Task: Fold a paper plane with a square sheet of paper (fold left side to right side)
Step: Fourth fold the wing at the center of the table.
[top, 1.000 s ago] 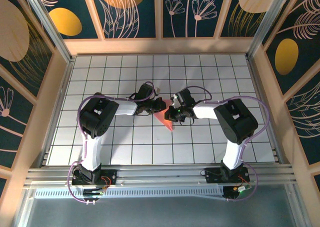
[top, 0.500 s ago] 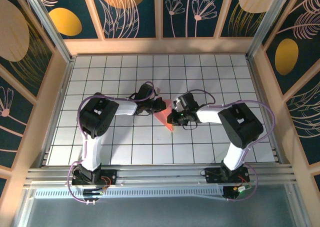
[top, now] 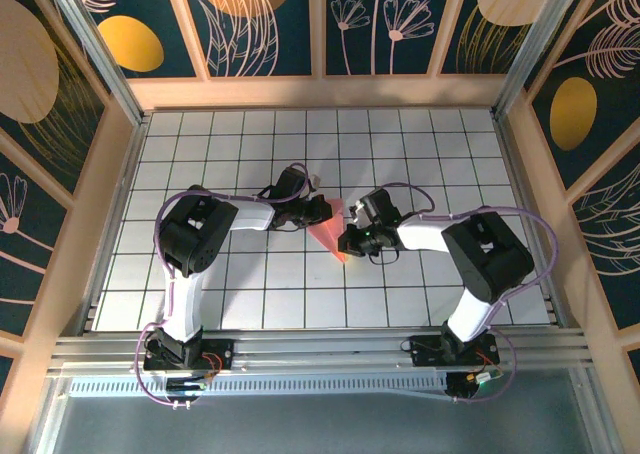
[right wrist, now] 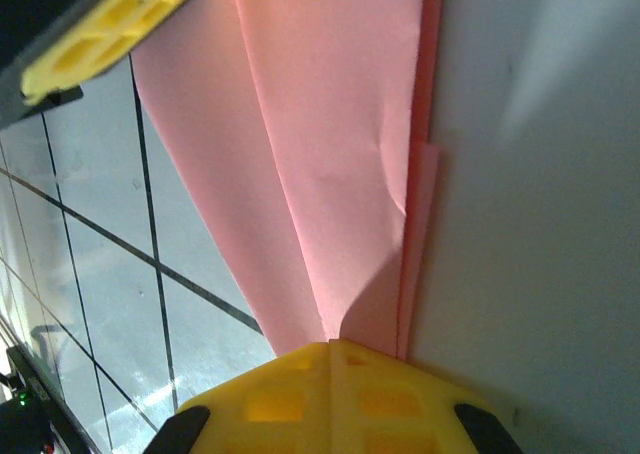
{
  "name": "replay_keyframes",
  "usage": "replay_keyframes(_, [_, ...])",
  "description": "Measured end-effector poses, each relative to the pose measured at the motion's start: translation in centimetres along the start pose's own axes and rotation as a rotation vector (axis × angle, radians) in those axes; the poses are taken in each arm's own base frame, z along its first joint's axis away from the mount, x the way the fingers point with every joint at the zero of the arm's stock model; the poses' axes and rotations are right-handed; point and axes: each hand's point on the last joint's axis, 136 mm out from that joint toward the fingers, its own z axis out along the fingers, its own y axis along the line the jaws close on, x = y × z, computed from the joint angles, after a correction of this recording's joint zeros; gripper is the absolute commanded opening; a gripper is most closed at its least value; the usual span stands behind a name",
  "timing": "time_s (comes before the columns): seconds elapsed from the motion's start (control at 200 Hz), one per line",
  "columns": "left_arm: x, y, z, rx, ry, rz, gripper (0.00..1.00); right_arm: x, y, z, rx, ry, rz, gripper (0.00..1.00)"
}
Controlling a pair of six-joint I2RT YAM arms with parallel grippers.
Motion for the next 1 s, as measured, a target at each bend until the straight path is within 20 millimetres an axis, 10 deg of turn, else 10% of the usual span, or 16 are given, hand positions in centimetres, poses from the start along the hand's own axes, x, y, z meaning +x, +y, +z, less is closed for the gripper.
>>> replay_keyframes(0.24, [-0.1, -0.1, 0.0, -0.003, 0.002, -0.011, 0.06, 1.3, -0.3, -1.7, 0.025, 0.040, -0.005, 0.00])
replay_keyframes(0.501, [-1.2, -1.6, -0.8, 0.009, -0.013, -0.014, 0.27, -1.9, 0.3, -5.1, -0.018, -0.077, -0.034, 0.31])
replay_keyframes(0.786, [-5.8, -5.7, -8.1, 0.072, -0.203, 0.032, 0.38, -4.5, 0.5, -4.9, -0.057, -0.147, -0.138, 0.47])
replay_keyframes(1.001, [-4.7, -3.6, -11.6, 0.015, -0.285, 0.013, 0.41, -5.4, 0.7, -3.2, -0.100, -0.140, -0.210, 0.48])
